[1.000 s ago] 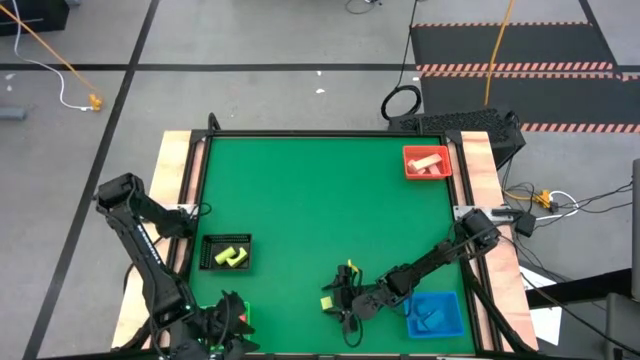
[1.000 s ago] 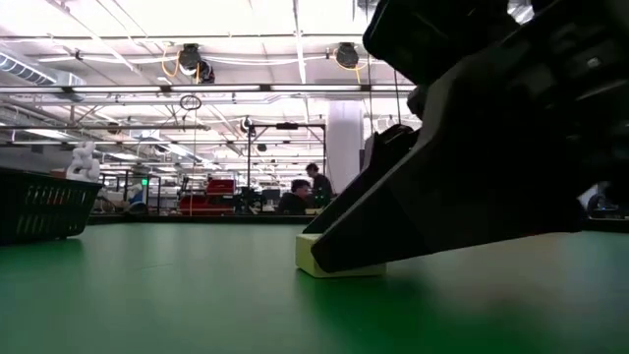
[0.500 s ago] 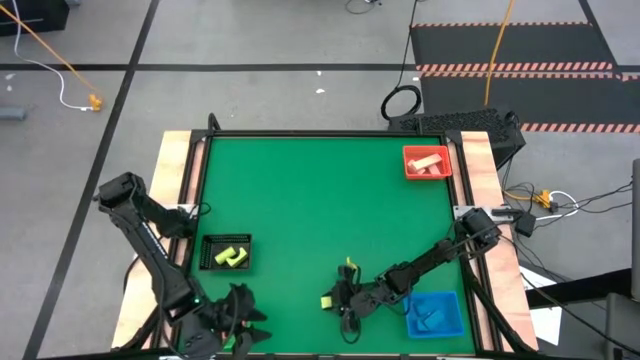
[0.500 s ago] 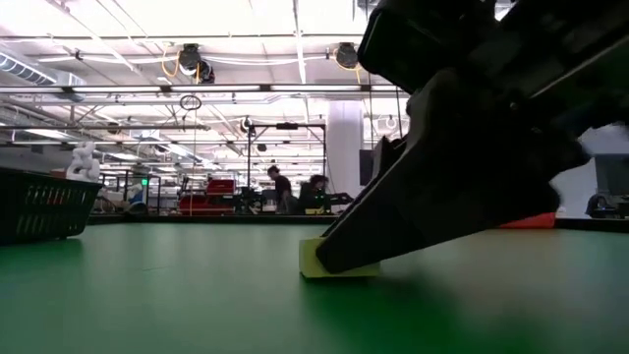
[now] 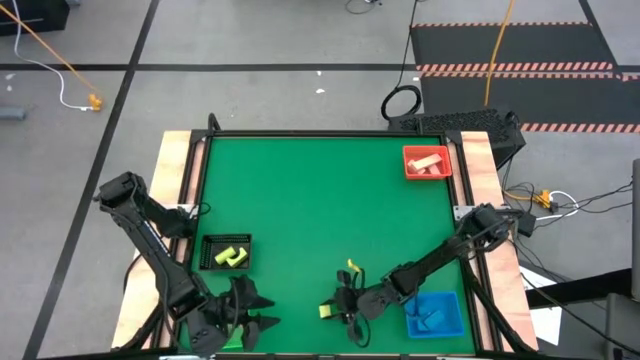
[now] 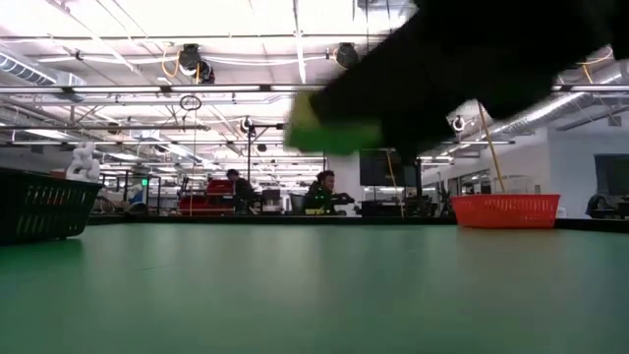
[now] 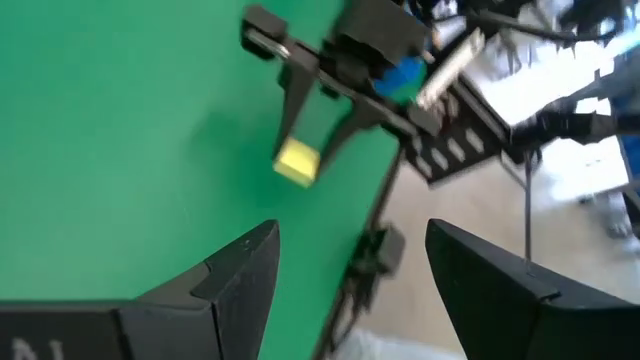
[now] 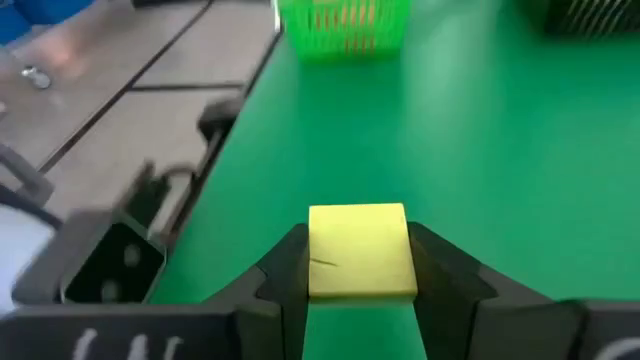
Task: Sort & place blocks by color
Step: Put the yellow wooden block into the black basket
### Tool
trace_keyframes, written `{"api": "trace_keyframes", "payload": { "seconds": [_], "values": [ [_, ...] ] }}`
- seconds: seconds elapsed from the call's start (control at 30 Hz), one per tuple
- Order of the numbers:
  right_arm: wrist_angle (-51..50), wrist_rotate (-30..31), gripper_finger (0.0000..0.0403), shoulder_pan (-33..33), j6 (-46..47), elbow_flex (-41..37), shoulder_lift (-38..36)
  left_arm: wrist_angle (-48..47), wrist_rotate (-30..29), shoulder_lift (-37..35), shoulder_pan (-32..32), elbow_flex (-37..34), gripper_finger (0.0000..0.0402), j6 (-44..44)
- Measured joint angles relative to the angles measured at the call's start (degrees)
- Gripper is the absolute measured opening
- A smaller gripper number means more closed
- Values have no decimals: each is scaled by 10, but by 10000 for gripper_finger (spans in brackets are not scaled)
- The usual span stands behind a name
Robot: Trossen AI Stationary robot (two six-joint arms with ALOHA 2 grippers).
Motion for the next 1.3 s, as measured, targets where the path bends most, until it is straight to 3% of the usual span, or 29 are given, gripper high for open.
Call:
{"api": "trace_keyframes", "payload": {
  "seconds": [0.17, 0.47, 0.77, 1.1, 1.3],
  "values": [
    [22, 35, 116, -1, -76, 0, -36, 0, -56, 0, 5, 0, 253, 1],
    [100, 66, 117, -3, -205, 0, -72, 41, -60, 11, 40, 0, 253, 26],
    [120, 66, 117, -3, -246, 0, -72, 175, -21, 50, 71, 1, 253, 122],
    [115, 66, 117, -3, -318, 0, -72, 194, 15, 103, 102, 1, 253, 61],
    [110, 67, 116, -3, -354, 1, -72, 232, 14, 107, 126, 1, 253, 94]
  ]
}}
